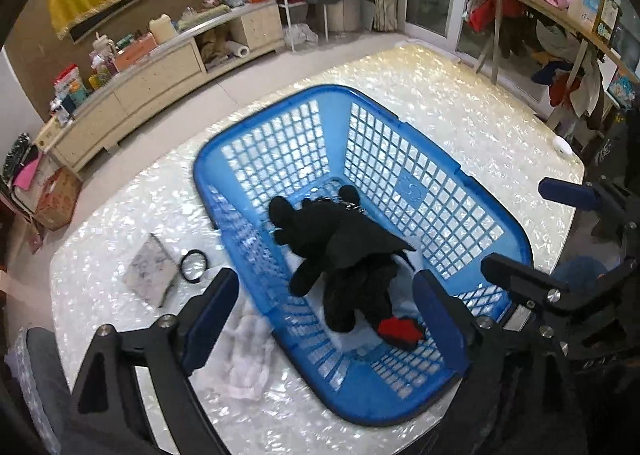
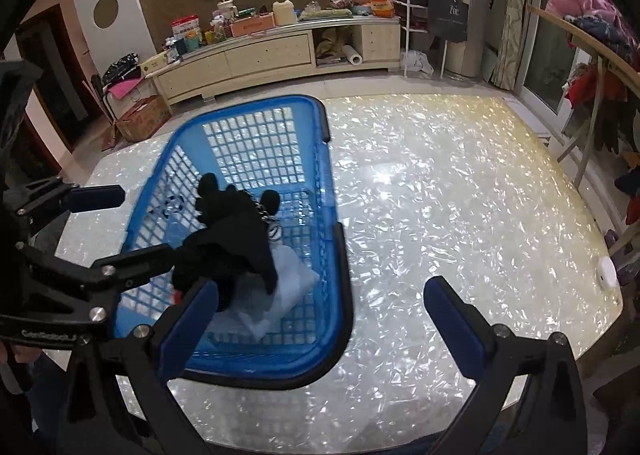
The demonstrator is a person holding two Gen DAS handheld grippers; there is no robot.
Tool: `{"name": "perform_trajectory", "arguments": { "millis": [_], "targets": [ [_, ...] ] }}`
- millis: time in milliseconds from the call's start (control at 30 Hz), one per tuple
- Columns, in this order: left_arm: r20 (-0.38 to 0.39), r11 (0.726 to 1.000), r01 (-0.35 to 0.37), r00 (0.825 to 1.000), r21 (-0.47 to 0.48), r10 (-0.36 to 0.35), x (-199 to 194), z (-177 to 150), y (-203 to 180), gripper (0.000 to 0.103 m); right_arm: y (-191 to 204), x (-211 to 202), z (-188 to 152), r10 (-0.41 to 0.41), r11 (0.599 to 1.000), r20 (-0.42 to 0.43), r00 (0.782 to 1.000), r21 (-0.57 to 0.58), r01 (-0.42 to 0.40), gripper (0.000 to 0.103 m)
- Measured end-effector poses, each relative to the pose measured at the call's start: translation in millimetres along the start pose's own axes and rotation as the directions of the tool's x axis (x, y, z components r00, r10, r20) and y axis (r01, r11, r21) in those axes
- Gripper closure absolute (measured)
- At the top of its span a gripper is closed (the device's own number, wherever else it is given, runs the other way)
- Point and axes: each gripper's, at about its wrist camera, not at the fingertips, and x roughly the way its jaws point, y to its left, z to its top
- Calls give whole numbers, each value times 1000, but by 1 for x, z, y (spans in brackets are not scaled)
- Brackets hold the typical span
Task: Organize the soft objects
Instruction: 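Move the right gripper to the folded white towel on the table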
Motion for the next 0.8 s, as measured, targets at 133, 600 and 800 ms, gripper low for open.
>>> {"name": "perform_trajectory", "arguments": {
  "millis": [133, 600, 800],
  "targets": [
    [29, 1000, -12, 1000, -20, 13, -20, -11, 9, 13, 11, -10, -1, 4, 1000, 10, 1000, -17, -4, 0],
    [134, 988, -71, 987, -135, 89, -76, -68, 70, 1, 80, -33, -4, 37, 990, 38, 999, -136, -32, 0],
    [107, 975, -114, 985, -193, 136, -86, -103, 99, 1, 117, -18, -3, 50, 983, -2, 999, -175, -49, 0]
  ]
}}
